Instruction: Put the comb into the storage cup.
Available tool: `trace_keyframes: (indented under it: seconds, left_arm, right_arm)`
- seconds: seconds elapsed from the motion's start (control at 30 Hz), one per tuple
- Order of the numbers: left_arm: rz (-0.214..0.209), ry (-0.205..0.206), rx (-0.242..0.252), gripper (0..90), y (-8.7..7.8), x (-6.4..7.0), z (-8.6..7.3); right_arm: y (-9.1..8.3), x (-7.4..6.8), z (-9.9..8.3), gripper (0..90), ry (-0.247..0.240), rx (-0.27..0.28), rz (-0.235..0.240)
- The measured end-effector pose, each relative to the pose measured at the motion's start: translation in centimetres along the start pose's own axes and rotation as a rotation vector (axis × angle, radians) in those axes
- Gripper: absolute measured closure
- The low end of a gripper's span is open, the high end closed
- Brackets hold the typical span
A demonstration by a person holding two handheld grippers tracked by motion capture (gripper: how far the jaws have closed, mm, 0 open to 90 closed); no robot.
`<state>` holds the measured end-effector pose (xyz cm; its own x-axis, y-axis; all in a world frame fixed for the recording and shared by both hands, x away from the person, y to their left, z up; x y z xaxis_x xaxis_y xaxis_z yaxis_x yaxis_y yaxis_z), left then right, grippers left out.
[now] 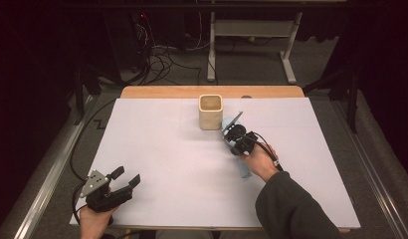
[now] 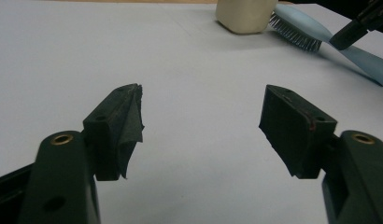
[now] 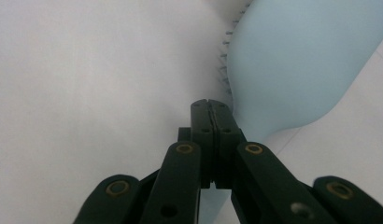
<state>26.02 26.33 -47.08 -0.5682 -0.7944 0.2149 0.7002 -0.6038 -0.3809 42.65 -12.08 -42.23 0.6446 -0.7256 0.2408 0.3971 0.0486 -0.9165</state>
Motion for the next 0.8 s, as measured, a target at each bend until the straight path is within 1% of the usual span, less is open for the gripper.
trace_keyframes:
  seconds: [0.07,0.1,0.2,0.27,0.3,0.37,0.43,0.47,0.63,0.73,0.8]
  left_arm:
    - [0.000,-0.002,0.002,30.5,0.0,0.0,0.0]
    - [0.001,-0.002,0.001,30.5,0.0,0.0,0.0]
    - [0.000,0.000,0.000,30.5,0.0,0.0,0.0]
    - [-0.005,-0.003,-0.001,30.5,0.1,0.0,0.0]
    - [-0.006,-0.001,-0.003,30.5,0.1,0.0,0.0]
    - [-0.008,0.004,-0.006,30.6,0.2,0.1,0.0]
    - [-0.007,0.005,-0.005,30.6,0.1,0.1,0.0]
    - [-0.005,0.001,-0.003,30.6,0.1,0.1,0.0]
    - [-0.006,0.002,-0.003,30.5,0.1,0.0,0.0]
    - [-0.005,-0.001,-0.004,30.5,0.1,0.0,0.0]
    - [-0.003,-0.001,-0.003,30.5,0.1,0.0,0.0]
  right_arm:
    - [0.0,0.1,0.0,90.0,0.002,0.001,0.003]
    - [0.0,0.1,-0.1,90.0,0.012,-0.003,0.003]
    - [0.0,0.1,-0.1,89.9,0.006,0.001,0.005]
    - [0.0,0.0,-0.2,87.1,0.014,-0.001,0.014]
    - [0.0,-0.2,-0.1,87.0,0.006,-0.003,0.011]
    - [0.0,-0.1,-0.1,85.9,0.010,0.011,0.019]
    - [-0.3,0.0,-0.1,84.3,0.034,0.027,0.025]
    - [-0.4,0.2,-0.1,83.9,0.034,0.037,0.023]
    - [-1.1,1.0,-0.4,78.9,0.067,0.063,0.025]
    - [-1.3,1.4,-0.6,75.8,0.090,0.068,0.022]
    - [-1.1,1.7,-0.7,72.6,0.105,0.057,0.017]
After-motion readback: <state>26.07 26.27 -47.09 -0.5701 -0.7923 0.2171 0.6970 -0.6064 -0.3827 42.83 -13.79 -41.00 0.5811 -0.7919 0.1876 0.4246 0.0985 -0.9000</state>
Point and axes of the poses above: each handheld gripper's, and its own axes: y roughly forward along the jaws, z roughly out of its top, x roughly to its right, the point moved 1 cm from there along y, roughly forward along the jaws, and after that the axes turned 8 degrees about -z, right-handed, at the moved point
